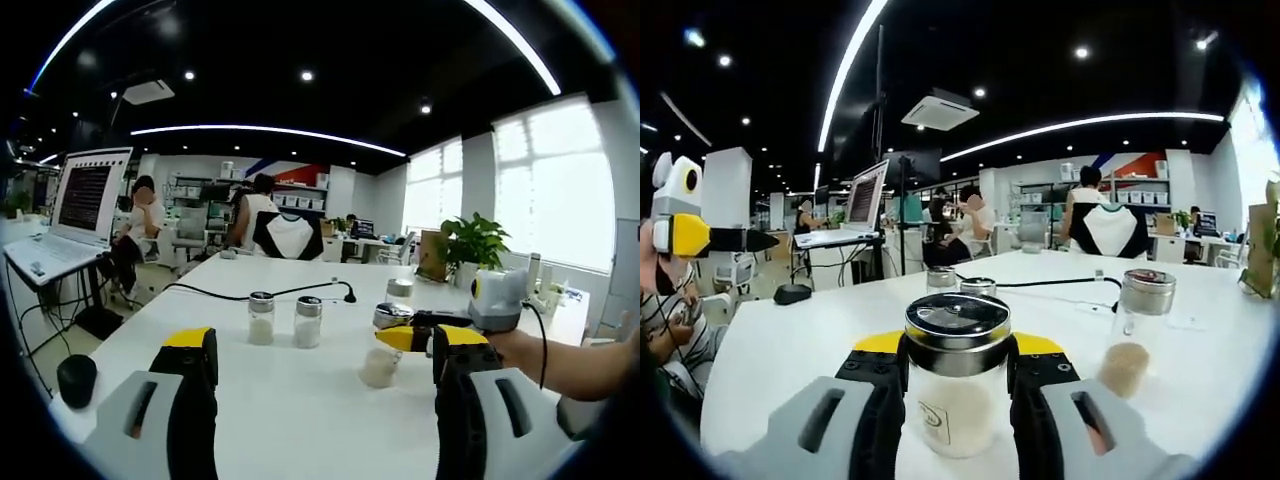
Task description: Rotate the seasoning bottle until the label or dispensing opening points toward the visible target arrow and the bottle remains upright within the marked orientation range
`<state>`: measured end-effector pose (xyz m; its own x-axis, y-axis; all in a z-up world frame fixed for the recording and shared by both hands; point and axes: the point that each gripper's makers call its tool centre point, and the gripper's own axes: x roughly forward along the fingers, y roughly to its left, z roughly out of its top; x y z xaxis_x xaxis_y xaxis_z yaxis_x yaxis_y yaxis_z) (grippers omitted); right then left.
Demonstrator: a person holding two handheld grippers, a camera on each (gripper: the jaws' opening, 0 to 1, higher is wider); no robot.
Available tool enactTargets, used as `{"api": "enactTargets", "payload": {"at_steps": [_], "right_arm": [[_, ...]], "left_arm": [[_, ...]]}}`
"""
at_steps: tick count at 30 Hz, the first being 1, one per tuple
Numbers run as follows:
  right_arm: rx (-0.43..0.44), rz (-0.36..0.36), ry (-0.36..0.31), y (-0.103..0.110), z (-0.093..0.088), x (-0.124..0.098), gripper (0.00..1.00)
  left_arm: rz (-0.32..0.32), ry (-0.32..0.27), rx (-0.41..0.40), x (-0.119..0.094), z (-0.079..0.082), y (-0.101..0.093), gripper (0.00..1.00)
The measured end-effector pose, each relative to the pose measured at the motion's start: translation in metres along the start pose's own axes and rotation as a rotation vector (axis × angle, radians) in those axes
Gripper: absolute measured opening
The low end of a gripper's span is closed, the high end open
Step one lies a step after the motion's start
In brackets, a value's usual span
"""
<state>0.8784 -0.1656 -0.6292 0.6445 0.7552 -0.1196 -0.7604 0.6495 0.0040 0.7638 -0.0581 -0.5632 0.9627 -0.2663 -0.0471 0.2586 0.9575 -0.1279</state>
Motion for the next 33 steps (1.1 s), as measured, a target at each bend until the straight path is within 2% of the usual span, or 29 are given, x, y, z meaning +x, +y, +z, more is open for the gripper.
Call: {"api": "enactTargets", "payload": {"at_steps": [18, 25, 33], "right_arm": [[0.004, -0.14, -0.011, -0.0016, -0.0002, -0.0004, 0.37], [-0.005, -0.164, -0.023, -0.0042, -0.0006, 0.0009, 0.37], [-0.013, -0.167, -0.026, -0.005, -0.0007, 0.003, 0.38]], "left_arm": [[0.003, 0.004, -0.006, -0.0003, -0.0017, -0.0007, 0.94], [-0.006, -0.002, -0.029, -0.0008, -0.0007, -0.0062, 0.94], [-0.011, -0.003, -0.04, 0.0003, -0.0013, 0.0004, 0.94]]}}
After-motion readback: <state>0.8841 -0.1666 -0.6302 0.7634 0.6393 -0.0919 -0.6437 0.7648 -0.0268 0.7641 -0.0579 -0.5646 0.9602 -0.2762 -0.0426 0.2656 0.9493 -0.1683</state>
